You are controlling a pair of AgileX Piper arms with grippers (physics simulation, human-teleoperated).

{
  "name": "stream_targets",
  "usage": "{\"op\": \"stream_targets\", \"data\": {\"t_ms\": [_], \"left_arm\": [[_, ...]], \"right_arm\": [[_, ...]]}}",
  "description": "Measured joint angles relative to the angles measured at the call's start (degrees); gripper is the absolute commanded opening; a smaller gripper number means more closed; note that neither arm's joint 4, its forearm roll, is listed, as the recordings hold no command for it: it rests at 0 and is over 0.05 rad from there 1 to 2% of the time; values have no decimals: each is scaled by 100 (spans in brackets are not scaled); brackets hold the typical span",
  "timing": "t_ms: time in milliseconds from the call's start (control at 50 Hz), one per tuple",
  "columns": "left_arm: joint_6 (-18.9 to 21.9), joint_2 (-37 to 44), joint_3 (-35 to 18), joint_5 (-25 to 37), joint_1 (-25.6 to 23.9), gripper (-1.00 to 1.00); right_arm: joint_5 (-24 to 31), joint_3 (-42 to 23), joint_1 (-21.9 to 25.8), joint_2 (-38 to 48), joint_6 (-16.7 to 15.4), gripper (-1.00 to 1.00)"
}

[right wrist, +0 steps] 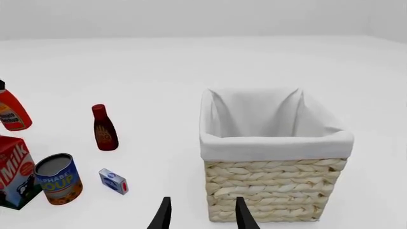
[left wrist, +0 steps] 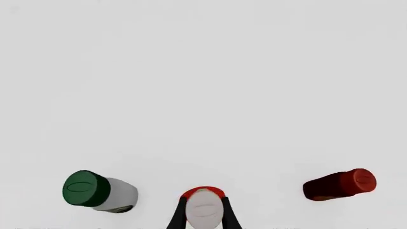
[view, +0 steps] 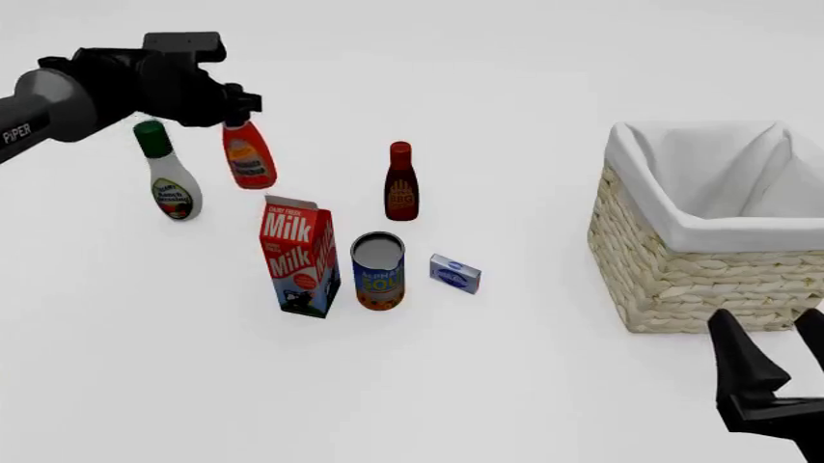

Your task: Pick the ketchup and place it in the basket.

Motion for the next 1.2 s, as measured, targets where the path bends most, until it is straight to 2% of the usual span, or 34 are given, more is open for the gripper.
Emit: {"op": "stream_targets", "data": {"t_ms": [620,900,1200], "left_arm": [[54,-1603,774,380,-15,-100],[26,-2446,1158,670,-105,-100],[41,-3178,1582,1026,-404,-100]], "right_arm": [[445,-56,145,-605,-288,100],[528,-325,553,-413,-517,100],[672,-908,1267,78,-645,100]]}}
